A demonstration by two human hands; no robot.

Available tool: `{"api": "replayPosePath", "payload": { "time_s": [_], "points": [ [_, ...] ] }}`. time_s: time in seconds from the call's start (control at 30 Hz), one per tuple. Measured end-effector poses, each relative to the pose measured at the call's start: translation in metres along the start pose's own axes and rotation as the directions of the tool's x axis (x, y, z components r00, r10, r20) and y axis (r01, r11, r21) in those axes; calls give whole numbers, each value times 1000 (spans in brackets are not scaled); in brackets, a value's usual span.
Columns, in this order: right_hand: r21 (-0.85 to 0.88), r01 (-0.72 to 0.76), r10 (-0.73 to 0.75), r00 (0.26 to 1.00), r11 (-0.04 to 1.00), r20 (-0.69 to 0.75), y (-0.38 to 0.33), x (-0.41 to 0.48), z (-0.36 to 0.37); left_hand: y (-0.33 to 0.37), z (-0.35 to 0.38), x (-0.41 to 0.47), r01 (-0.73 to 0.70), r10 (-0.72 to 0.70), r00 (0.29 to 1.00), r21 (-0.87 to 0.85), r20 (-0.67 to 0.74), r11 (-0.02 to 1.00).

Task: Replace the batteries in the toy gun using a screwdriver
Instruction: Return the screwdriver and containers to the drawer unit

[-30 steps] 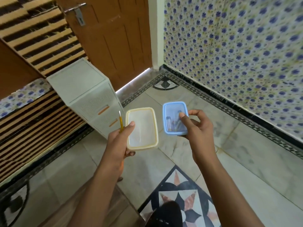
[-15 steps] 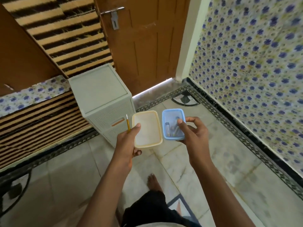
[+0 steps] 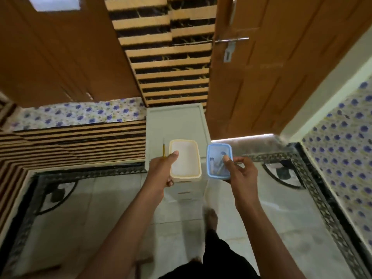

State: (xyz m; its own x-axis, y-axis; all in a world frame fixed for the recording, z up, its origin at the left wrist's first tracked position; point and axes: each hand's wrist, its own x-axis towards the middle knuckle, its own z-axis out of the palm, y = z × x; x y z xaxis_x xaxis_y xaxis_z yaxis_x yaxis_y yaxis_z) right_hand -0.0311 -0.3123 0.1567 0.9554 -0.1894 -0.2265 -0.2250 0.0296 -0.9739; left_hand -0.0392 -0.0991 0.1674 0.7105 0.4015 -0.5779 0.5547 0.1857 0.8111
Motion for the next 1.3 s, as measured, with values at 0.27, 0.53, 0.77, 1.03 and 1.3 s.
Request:
{"api": "replayPosePath", "payload": {
  "time_s": [0.27, 0.53, 0.77, 1.03, 1.3],
  "points": [
    [-314, -5, 55, 987, 950, 150, 38, 141, 57, 17, 27, 104, 105, -101, 981, 16, -167, 994],
    [-552, -2, 111, 980, 834, 164, 70, 228, 107, 12, 44, 191, 200, -175, 965, 116, -196, 973],
    [-653, -105, 230, 967, 750, 107, 93, 261, 137, 14, 39, 247, 224, -183, 971, 310, -156, 924],
    [-700, -204, 301, 953, 685, 17, 107, 278, 151, -3, 37, 275, 116, -16, 982, 536, -188, 836],
    [-761, -167, 272, 962, 627, 13, 101, 270, 153, -10, 28, 281, 131, 99, 938, 604, -332, 786]
  ]
}}
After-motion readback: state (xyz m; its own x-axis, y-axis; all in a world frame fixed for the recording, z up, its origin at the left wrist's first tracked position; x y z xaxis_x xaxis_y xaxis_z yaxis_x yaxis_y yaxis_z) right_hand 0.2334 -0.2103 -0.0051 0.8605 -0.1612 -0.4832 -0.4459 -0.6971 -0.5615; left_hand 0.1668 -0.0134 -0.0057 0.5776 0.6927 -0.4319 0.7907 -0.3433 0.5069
